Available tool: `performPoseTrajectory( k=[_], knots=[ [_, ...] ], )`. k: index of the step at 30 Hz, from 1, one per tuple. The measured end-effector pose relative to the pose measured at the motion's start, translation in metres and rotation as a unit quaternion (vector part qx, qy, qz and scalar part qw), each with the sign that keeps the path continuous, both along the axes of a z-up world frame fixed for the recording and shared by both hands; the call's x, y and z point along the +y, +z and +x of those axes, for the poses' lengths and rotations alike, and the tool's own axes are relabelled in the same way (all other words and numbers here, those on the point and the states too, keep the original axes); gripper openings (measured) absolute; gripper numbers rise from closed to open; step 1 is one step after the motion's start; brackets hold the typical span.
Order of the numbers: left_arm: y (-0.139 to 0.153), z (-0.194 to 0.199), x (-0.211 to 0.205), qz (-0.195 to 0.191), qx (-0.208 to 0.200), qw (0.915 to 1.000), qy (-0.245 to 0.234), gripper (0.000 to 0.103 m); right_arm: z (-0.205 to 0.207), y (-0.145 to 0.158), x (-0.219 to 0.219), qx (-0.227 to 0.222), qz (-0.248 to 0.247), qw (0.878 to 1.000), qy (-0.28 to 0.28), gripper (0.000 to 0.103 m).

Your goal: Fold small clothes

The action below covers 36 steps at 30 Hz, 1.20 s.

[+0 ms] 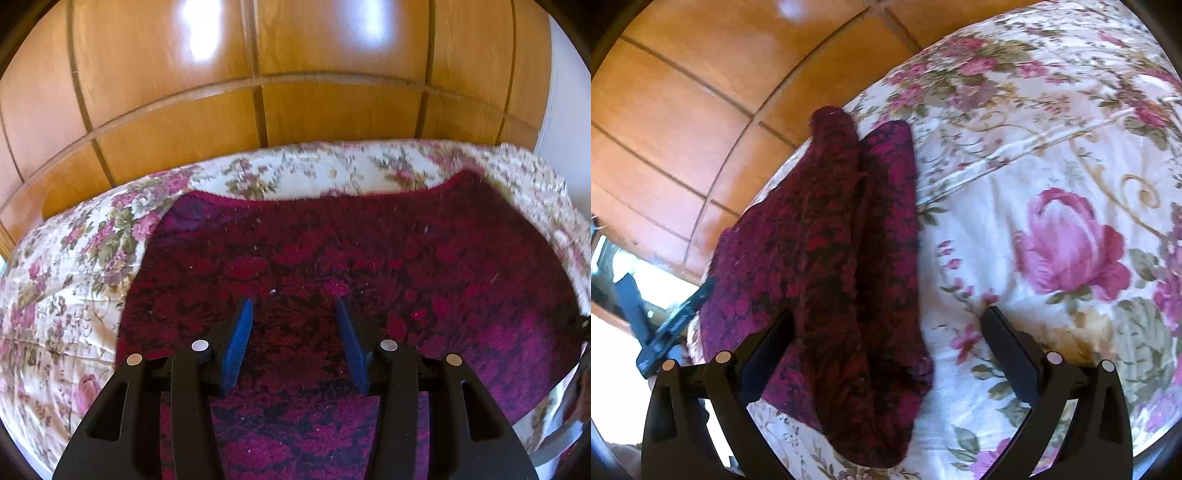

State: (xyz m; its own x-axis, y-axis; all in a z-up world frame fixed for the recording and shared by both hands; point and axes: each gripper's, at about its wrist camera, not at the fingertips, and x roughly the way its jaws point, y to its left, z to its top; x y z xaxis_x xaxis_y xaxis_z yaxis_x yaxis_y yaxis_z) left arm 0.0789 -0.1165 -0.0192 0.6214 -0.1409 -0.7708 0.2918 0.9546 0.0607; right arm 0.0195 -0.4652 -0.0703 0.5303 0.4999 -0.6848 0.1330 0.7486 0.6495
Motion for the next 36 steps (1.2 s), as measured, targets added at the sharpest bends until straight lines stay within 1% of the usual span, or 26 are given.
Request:
performPoseTrajectory(
  k=[1,2,3,5,7,9,11,15,18,21,27,30,32,34,36],
  knots=[
    [-0.004,0.001,0.0,-0.005,0.004,1.0,0.003,0.046,0.002,0.0,0.004,-0.002,0.01,1.0,0.009,0.088],
    [-0.005,0.001,0.001,-0.009,0.003,0.9999,0.005,0.046,0.004,-0.001,0.01,-0.002,0.03,0.999,0.025,0.077],
    [-0.006,0.001,0.001,-0.01,0.001,0.9999,0.004,0.046,0.007,-0.003,0.015,0.001,0.041,0.999,0.034,0.077],
    [-0.006,0.002,0.002,-0.013,0.004,0.9999,0.003,0.046,0.01,-0.003,0.024,-0.001,0.023,0.999,0.036,0.071],
    [-0.005,0.003,0.003,-0.015,0.008,0.9999,0.004,0.046,0.008,-0.002,0.024,-0.002,0.033,0.999,0.031,0.07],
    [-0.001,0.003,0.004,-0.014,0.008,0.9998,0.009,0.046,0.008,-0.004,0.024,-0.002,0.03,0.999,0.03,0.07],
    [0.01,-0.001,0.006,-0.022,-0.008,0.9996,0.018,0.046,0.009,-0.005,0.024,-0.001,0.028,0.999,0.028,0.071],
    [0.03,-0.014,0.007,-0.005,-0.055,0.9981,0.03,0.046,0.009,-0.004,0.026,0.006,0.026,0.999,0.021,0.072],
    [0.037,-0.018,0.009,0.003,-0.067,0.9974,0.027,0.046,0.013,-0.002,0.027,0.01,0.019,1.0,0.02,0.072],
    [0.04,-0.02,0.014,-0.003,-0.067,0.9973,0.03,0.046,0.015,0.001,0.029,0.013,0.013,1.0,0.019,0.07],
    [0.035,-0.021,0.022,-0.011,-0.055,0.9979,0.033,0.046,0.015,0.005,0.03,0.016,0.006,1.0,0.021,0.062],
    [0.031,-0.02,0.026,-0.014,-0.051,0.9979,0.037,0.046,0.015,0.01,0.033,0.017,0.001,1.0,0.021,0.057],
    [0.029,-0.02,0.029,-0.015,-0.047,0.998,0.039,0.046,0.016,0.014,0.034,0.016,0.001,1.0,0.022,0.05],
    [0.025,-0.019,0.031,-0.018,-0.039,0.9983,0.041,0.046,0.016,0.023,0.036,0.01,0.004,1.0,0.022,0.045],
    [0.017,-0.015,0.035,-0.026,-0.02,0.9986,0.041,0.046,0.016,0.036,0.039,-0.002,0.01,1.0,0.022,0.041]
  ],
)
